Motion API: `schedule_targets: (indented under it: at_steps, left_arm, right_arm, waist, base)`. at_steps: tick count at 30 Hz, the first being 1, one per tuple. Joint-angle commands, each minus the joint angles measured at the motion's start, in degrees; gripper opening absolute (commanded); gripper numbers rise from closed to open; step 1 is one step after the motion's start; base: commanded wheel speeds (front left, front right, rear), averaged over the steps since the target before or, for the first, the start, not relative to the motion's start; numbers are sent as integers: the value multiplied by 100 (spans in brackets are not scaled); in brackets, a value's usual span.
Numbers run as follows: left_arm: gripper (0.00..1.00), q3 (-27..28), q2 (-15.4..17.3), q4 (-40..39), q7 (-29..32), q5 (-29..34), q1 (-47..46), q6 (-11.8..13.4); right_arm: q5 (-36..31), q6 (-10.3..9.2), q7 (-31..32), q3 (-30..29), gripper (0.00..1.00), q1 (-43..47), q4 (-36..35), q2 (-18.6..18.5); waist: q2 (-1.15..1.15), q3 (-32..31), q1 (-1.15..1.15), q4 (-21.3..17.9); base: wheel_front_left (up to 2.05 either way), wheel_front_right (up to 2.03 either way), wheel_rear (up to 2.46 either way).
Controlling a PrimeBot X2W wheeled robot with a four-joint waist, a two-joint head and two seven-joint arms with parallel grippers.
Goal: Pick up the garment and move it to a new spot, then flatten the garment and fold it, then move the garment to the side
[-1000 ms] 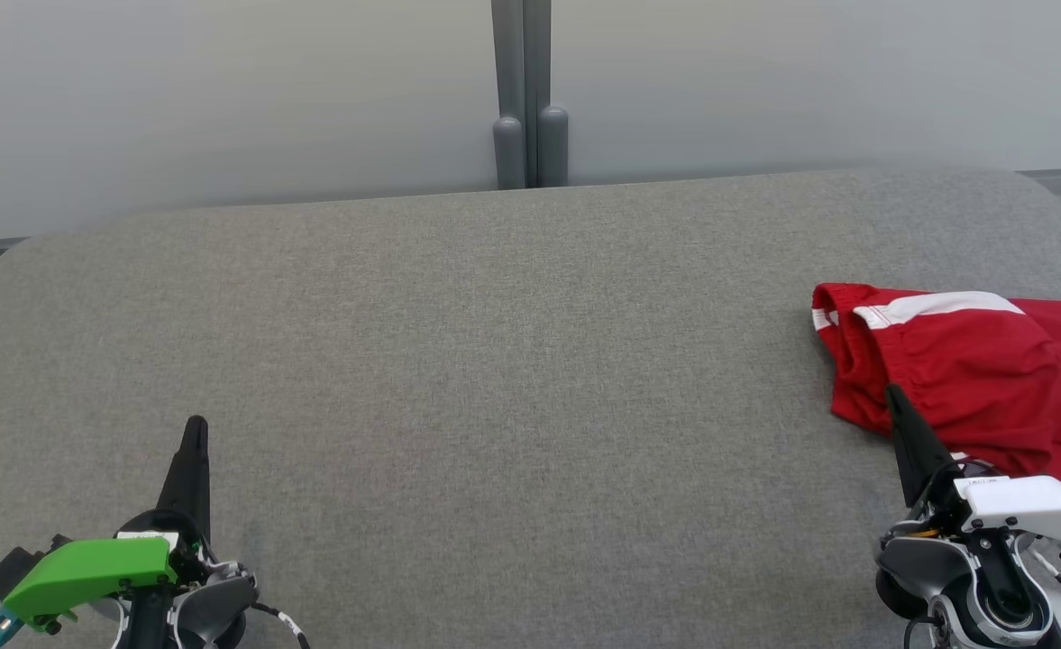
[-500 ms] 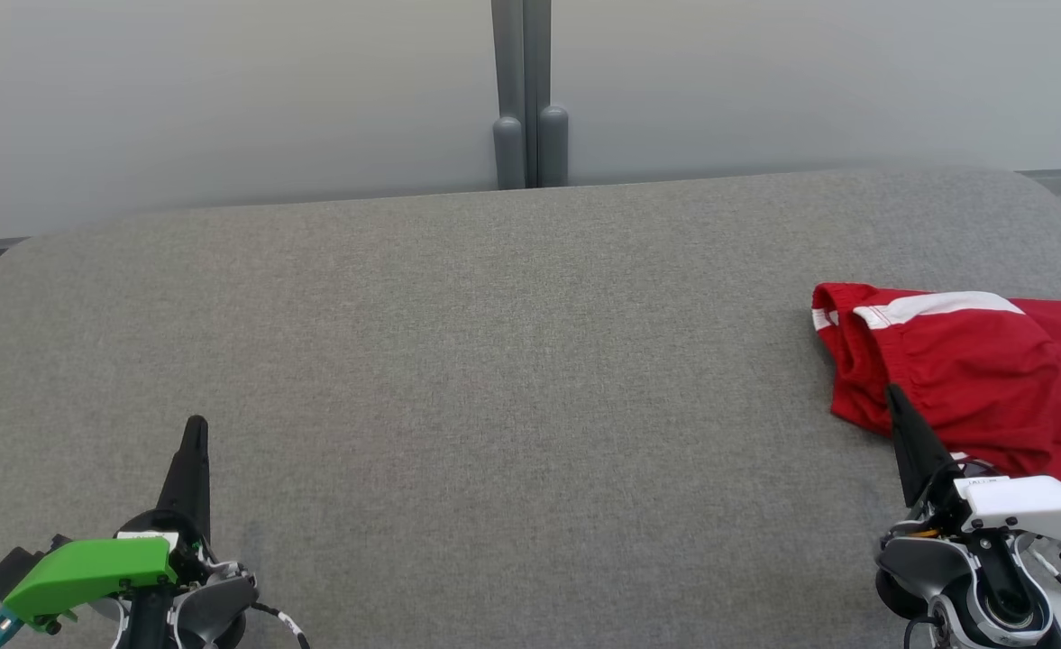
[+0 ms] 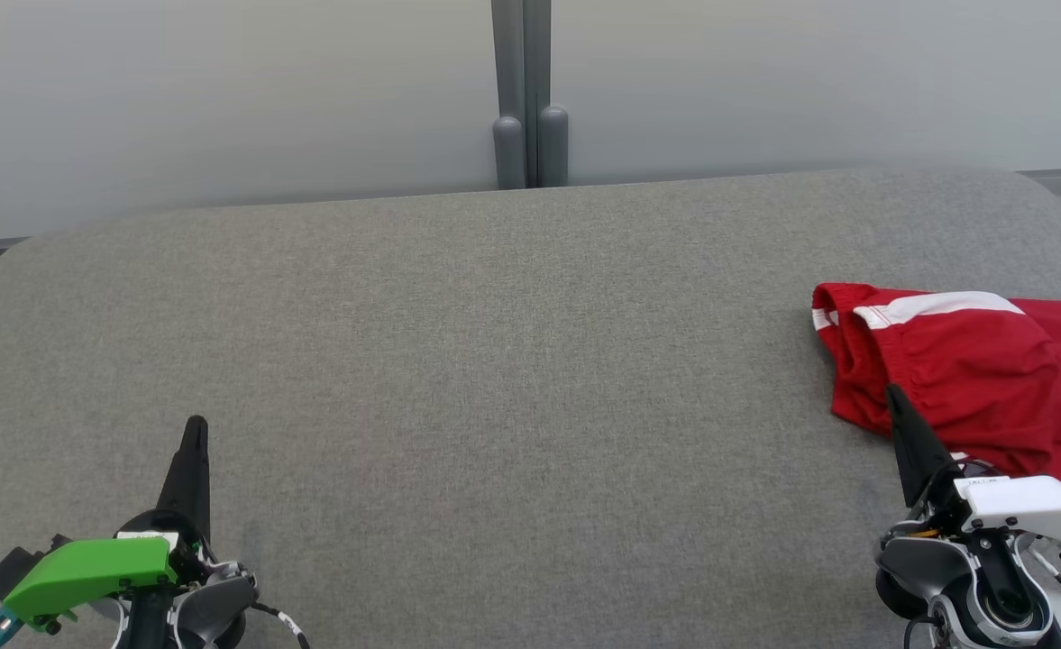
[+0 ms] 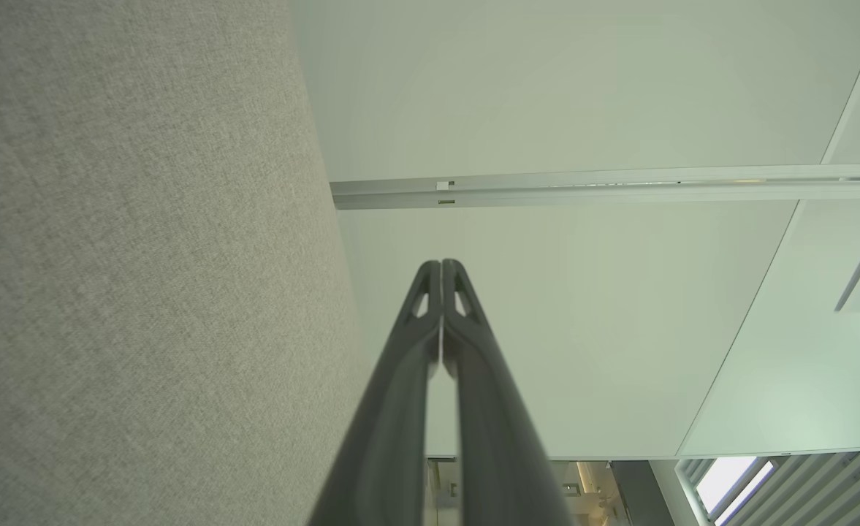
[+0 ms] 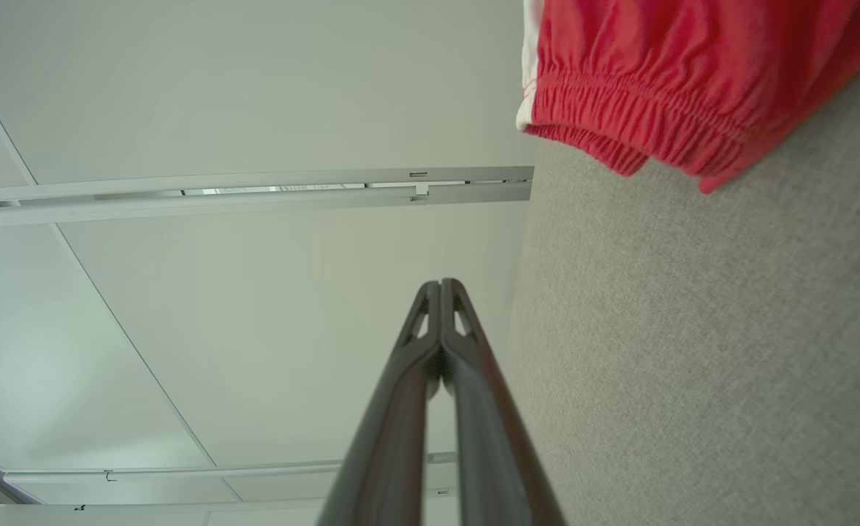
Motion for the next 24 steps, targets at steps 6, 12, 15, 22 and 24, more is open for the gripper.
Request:
schedule_targets:
  at_steps: [6, 12, 15, 22, 24]
  left_arm:
    - [0, 22, 38, -19, 19, -9, -69, -36]
    - [0, 22, 38, -19, 19, -8, -69, -36]
    - [0, 22, 38, -19, 19, -8, -69, -36]
    - [0, 22, 38, -19, 19, -8, -69, -36]
    - [0, 22, 38, -19, 18, -8, -69, -36]
  right_arm:
    - [33, 2, 20, -11, 0, 72, -23, -26]
    - [33, 2, 20, -11, 0, 72, -23, -26]
    - [33, 2, 20, -11, 0, 72, -23, -26]
    - [33, 2, 20, -11, 0, 72, -23, -26]
    - [33, 2, 20, -11, 0, 72, -23, -26]
  waist:
    - [0, 0, 0, 0]
    - [0, 0, 0, 0]
    - [0, 0, 0, 0]
    - [0, 0, 0, 0]
    - [0, 0, 0, 0]
  base:
    - [0, 0, 0]
    - [0, 0, 0]
    - [0, 0, 0]
    - [0, 0, 0]
    - [0, 0, 0]
